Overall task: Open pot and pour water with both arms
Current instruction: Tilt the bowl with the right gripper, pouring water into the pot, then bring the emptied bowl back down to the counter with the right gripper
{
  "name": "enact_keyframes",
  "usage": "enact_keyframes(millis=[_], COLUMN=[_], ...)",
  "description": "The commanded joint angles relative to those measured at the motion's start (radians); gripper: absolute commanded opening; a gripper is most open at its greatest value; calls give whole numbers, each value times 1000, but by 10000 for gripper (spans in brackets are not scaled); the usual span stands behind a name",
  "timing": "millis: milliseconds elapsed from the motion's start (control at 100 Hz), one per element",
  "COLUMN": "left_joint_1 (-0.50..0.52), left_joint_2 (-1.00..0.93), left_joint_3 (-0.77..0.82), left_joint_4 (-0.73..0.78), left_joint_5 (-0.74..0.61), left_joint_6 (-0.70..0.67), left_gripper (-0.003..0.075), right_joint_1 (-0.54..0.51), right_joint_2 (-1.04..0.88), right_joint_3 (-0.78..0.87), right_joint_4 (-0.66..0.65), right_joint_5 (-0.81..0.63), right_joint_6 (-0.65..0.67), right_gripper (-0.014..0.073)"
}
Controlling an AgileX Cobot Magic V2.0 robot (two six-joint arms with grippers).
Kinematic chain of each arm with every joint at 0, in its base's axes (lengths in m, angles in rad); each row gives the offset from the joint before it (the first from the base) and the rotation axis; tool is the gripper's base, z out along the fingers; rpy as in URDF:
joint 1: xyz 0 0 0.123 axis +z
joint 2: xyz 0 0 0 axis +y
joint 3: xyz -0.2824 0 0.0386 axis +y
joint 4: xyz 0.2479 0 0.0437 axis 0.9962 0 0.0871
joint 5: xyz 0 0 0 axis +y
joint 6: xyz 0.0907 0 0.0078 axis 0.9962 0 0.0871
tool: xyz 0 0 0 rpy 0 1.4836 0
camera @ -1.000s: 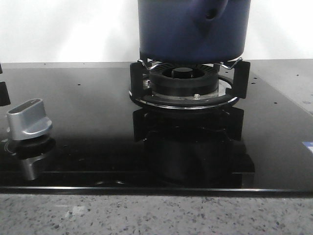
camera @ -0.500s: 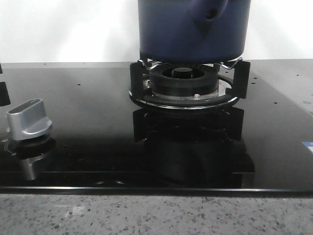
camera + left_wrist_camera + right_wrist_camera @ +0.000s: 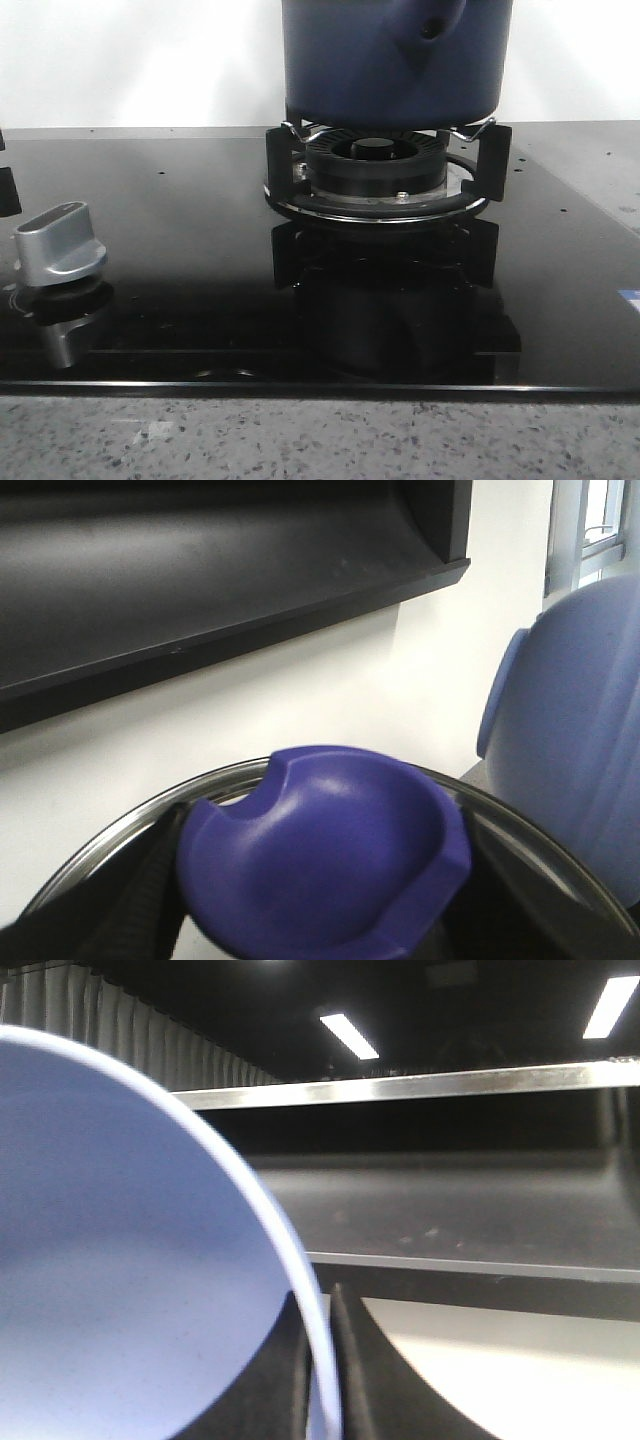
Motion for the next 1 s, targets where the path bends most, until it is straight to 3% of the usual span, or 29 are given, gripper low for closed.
enact_keyframes(millis=[0, 260, 470, 540, 680, 850, 990], left_joint_1=[3, 3, -25, -52, -112, -192, -245], left_joint_2=[-51, -51, -51, -51, -49, -49, -49], left_joint_3=[-40, -40, -40, -40, -40, -40, -40], left_joint_4=[-82, -82, -88, -88, -89, -89, -89], left_joint_5=[1, 1, 11, 5, 1, -30, -48], left_joint_6=[-11, -11, -11, -9, -9, -7, -3], left_gripper=[316, 316, 316, 316, 316, 316, 316], right_joint_1=[1, 1, 1, -13, -103, -314, -498], right_joint_2=[-53, -65, -157, -201, -266, -274, -266], right_joint_3=[-28, -28, -88, -134, -281, -455, -463], right_joint_4=[1, 5, 116, 155, 198, 225, 223], right_joint_5=[-63, -15, 339, 497, 975, 1560, 1859], right_joint_6=[-3, -3, -3, -3, -3, 17, 49], right_gripper=[-68, -68, -67, -67, -65, -65, -65])
